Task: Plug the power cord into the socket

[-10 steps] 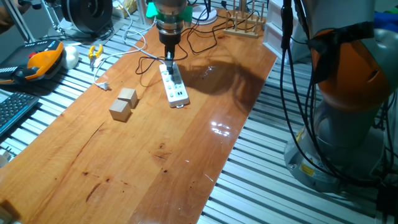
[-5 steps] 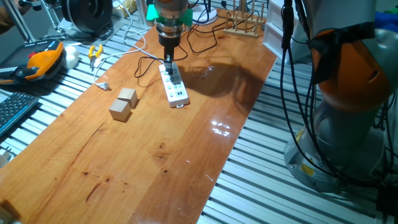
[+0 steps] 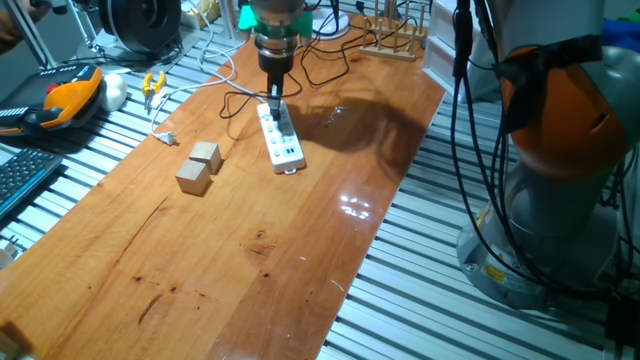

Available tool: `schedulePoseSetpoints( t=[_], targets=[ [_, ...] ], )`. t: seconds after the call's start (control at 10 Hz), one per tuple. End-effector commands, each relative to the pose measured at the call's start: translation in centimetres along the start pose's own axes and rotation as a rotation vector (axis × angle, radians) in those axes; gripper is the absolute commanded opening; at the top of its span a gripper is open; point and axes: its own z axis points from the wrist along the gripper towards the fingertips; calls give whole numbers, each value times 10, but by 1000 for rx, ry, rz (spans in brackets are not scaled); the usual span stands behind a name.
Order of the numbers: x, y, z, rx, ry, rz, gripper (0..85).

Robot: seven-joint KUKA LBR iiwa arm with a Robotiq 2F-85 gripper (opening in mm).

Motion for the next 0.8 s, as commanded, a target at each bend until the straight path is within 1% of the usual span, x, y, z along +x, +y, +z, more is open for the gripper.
schedulePoseSetpoints(
  t=[0.0,0.1,0.3,0.4,0.5,0.6,0.7],
  targets=[
    [-3,-3,-5,5,-6,0,0],
    [-5,-4,-8,-6,-1,1,0],
    [-8,-5,-11,-5,5,0,0],
    [-8,-5,-11,0,2,0,0],
    [-8,-4,-10,7,-8,0,0],
    [-8,-3,-9,18,-18,-1,0],
    [-7,0,-8,37,-30,-3,0]
  ],
)
